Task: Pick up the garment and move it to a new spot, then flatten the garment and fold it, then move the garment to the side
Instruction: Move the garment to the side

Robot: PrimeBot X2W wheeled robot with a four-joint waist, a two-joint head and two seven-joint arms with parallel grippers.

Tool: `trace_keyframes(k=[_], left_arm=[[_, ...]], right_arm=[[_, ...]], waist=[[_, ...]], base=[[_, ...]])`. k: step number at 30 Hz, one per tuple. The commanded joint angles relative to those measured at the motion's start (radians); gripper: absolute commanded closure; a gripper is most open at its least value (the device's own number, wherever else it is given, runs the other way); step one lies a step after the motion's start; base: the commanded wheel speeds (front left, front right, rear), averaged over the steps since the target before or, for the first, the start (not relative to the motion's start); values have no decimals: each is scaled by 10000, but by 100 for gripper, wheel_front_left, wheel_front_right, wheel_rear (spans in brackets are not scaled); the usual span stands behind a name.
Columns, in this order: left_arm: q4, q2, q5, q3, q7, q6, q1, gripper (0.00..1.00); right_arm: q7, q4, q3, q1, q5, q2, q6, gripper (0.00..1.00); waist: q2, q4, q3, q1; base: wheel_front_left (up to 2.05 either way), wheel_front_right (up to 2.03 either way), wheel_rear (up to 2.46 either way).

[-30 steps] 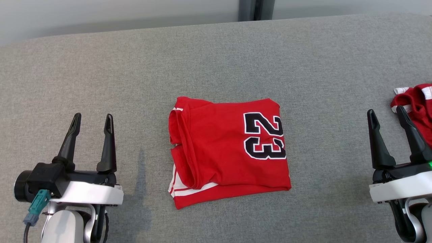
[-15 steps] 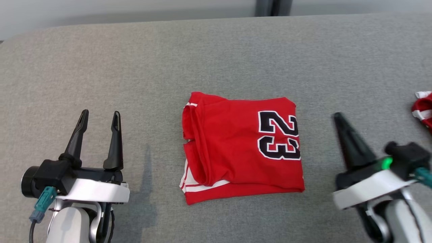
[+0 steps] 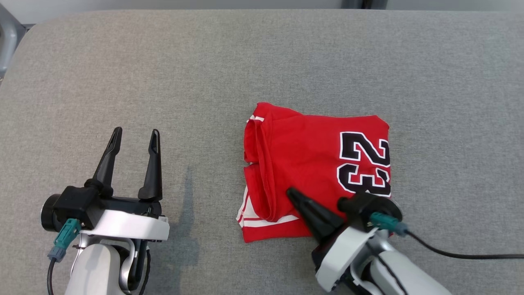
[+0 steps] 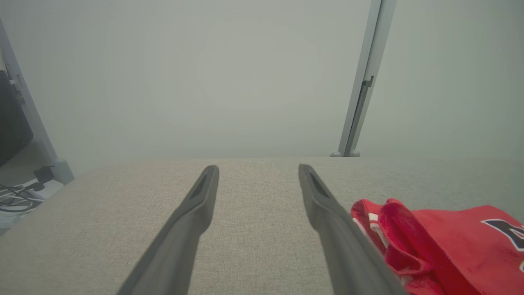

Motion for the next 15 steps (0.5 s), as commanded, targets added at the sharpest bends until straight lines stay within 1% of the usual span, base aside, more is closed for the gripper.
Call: trace_keyframes(k=[1,9,12,15], left_arm=[[17,38,-74,-5,-53,41,-175,0],[-74,2,-73,-37,-60,34,-214,0],[-56,-6,-42,-51,-59,17,-218,0],[-50,-10,-23,-73,-59,-1,-229,0]], right_arm=[[0,284,259,-174,64,-1,0,100],[-202,1736,1644,-996,622,371,0,100],[-394,2046,2140,-1290,910,551,0,100],[-523,2230,2379,-1504,1104,606,0,100]], waist=[[0,55,34,0],[0,159,146,0],[0,185,141,0],[0,217,144,0]], base=[[0,0,0],[0,0,0],[0,0,0],[0,0,0]])
